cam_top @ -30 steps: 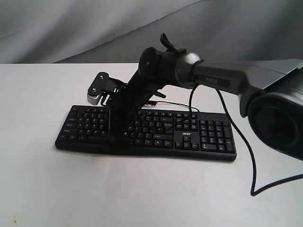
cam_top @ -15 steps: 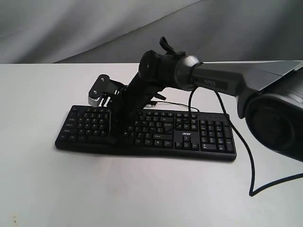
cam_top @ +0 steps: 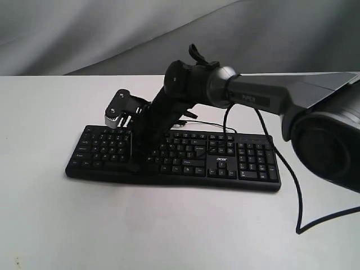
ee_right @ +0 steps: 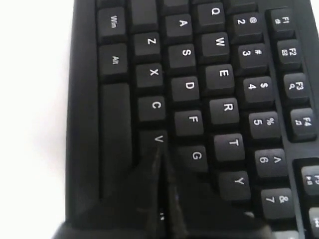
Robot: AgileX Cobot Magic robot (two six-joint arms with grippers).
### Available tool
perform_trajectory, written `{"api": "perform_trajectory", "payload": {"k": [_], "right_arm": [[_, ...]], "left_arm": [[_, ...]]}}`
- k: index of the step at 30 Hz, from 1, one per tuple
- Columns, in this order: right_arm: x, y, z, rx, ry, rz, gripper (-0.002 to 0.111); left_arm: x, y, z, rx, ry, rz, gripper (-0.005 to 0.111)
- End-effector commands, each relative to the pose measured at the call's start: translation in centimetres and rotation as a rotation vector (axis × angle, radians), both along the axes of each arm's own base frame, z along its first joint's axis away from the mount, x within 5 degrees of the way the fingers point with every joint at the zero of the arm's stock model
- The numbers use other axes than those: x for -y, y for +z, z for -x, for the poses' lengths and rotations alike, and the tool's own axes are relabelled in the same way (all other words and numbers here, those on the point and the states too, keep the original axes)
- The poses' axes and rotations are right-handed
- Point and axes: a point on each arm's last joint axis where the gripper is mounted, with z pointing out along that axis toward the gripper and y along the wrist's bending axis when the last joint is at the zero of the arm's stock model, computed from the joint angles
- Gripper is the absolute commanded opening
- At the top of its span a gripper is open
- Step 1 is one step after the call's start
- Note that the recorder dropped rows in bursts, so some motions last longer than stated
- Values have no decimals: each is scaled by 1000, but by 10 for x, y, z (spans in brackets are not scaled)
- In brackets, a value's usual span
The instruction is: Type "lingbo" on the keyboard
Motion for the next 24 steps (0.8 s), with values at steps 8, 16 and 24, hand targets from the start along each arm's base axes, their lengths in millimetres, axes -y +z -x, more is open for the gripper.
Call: {"api": "perform_trajectory", "payload": {"k": [8, 16, 24], "right_arm": [[27, 32, -12, 38, -54, 54, 0], [49, 31, -24, -9, -105, 59, 0], [55, 25, -24, -30, -122, 66, 0]], "left_arm": [[0, -1, 0, 5, 0, 5, 1], [0, -1, 0, 5, 0, 5, 1], [0, -1, 0, 5, 0, 5, 1]]}}
